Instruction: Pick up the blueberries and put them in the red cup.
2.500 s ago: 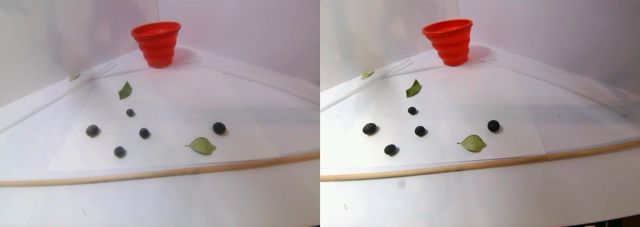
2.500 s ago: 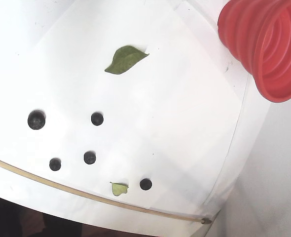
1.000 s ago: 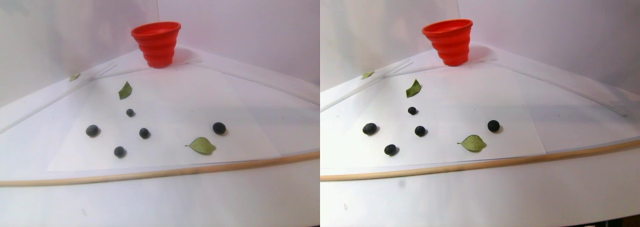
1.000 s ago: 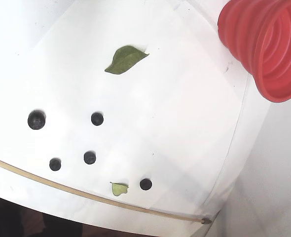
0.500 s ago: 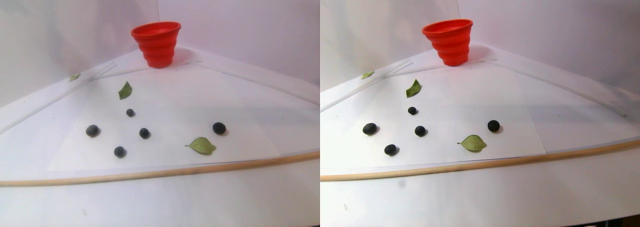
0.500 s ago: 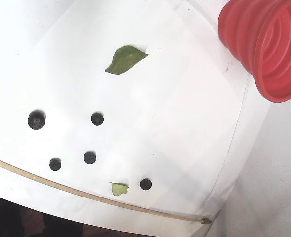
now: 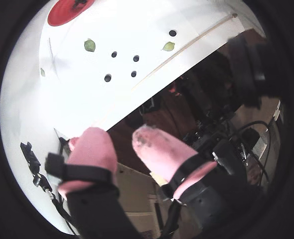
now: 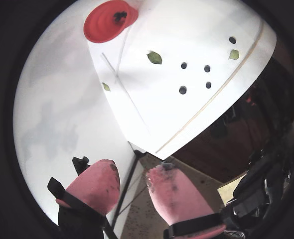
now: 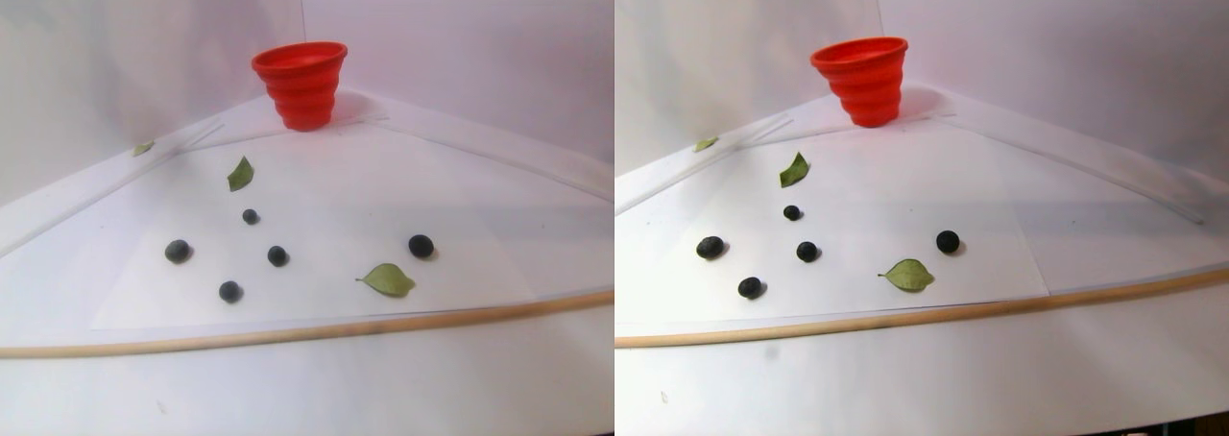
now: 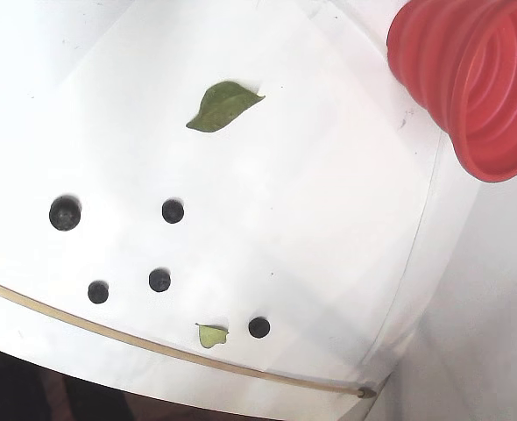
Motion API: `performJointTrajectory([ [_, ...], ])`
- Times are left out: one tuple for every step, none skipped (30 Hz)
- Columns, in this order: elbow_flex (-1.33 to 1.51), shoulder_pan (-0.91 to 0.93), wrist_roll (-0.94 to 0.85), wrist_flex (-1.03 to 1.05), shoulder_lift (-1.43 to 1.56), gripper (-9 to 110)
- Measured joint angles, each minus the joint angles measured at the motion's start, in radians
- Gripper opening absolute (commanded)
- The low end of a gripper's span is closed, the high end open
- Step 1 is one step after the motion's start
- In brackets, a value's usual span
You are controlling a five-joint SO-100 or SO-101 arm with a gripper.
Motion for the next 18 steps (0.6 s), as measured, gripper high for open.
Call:
performJointTrajectory([
  [0.015, -0.005, -0.023, 0.000, 0.000, 11],
  [0.034, -0.009, -0.051, 0.000, 0.000, 11],
  [0.051, -0.015, -0.078, 0.000, 0.000, 11],
  [0.066, -0.021, -0.103, 0.000, 0.000, 11],
  [0.081, -0.028, -0.129, 0.000, 0.000, 11],
  [0.095, -0.034, -0.150, 0.000, 0.000, 11],
  [0.107, -0.041, -0.172, 0.000, 0.000, 12],
  [0.120, -0.049, -0.190, 0.000, 0.000, 12],
  [0.135, -0.060, -0.209, -0.002, 0.000, 12],
  [0.147, -0.069, -0.224, -0.002, 0.000, 12],
  [0.158, -0.075, -0.236, -0.002, -0.003, 12],
  [0.173, -0.083, -0.252, -0.002, -0.006, 12],
  [0.189, -0.089, -0.264, -0.002, -0.006, 12],
  [0.206, -0.097, -0.275, -0.002, -0.006, 12],
  [0.222, -0.106, -0.285, -0.008, -0.006, 12],
  [0.233, -0.112, -0.293, -0.012, -0.006, 12],
  [0.244, -0.114, -0.307, -0.023, -0.011, 12],
  [0.261, -0.114, -0.321, -0.043, -0.017, 12],
])
